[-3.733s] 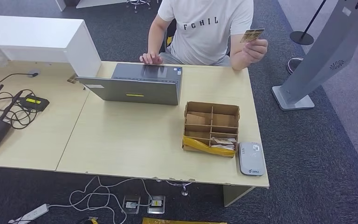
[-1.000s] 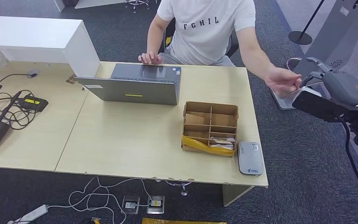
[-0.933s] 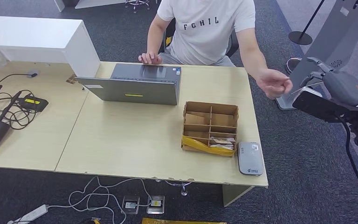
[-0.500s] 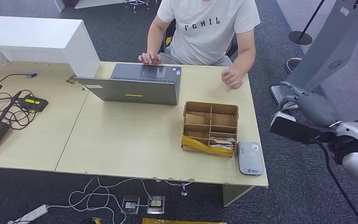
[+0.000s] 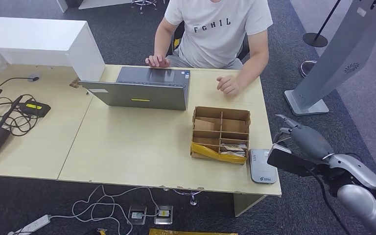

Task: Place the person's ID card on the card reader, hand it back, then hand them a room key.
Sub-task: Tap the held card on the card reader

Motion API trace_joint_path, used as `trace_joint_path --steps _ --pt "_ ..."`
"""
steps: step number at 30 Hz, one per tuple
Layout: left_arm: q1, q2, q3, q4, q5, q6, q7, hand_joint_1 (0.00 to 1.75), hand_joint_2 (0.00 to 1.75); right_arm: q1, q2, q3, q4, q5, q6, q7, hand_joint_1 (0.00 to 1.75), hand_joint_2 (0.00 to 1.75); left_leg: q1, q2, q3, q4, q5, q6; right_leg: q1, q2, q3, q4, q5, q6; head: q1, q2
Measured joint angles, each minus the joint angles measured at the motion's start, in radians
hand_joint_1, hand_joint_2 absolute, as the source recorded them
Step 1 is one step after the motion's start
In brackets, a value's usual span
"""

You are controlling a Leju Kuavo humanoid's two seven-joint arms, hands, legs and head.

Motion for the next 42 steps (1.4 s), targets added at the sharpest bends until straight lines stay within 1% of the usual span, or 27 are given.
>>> trace_joint_path --steps 8,15,22,32,42 --pt "0.0 -0.001 0.0 0.0 -0.003 0.009 0.001 0.0 0.0 0.041 0.008 0.021 0.004 -0.016 -0.019 0.0 1.75 1.75 0.0 0.0 0.0 0.0 0.0 0.0 0.0 0.0 0.0 0.0 0.0 0.0 0.0 0.0" --pt "0.0 -0.002 0.0 0.0 0.002 0.025 0.012 0.0 0.0 0.056 0.028 0.047 0.043 -0.011 -0.059 -0.027 1.75 1.75 0.0 0.0 0.0 0.0 0.0 0.0 0.0 0.0 0.0 0.0 0.0 0.0 0.0 0.0" --pt "0.0 -0.004 -0.001 0.0 0.004 0.029 0.02 0.0 0.0 0.049 0.049 0.064 0.152 -0.006 -0.089 -0.076 1.75 1.75 0.0 0.0 0.0 0.0 0.0 0.0 0.0 0.0 0.0 0.0 0.0 0.0 0.0 0.0" --pt "0.0 -0.004 -0.001 0.0 -0.002 0.026 0.02 0.0 0.0 0.039 0.082 0.08 0.268 0.004 -0.115 -0.105 1.75 1.75 0.0 0.0 0.0 0.0 0.0 0.0 0.0 0.0 0.0 0.0 0.0 0.0 0.0 0.0" --pt "0.0 -0.004 -0.001 0.0 -0.002 0.023 0.02 0.0 0.0 0.001 0.129 0.106 0.403 0.002 -0.14 -0.151 1.75 1.75 0.0 0.0 0.0 0.0 0.0 0.0 0.0 0.0 0.0 0.0 0.0 0.0 0.0 0.0"
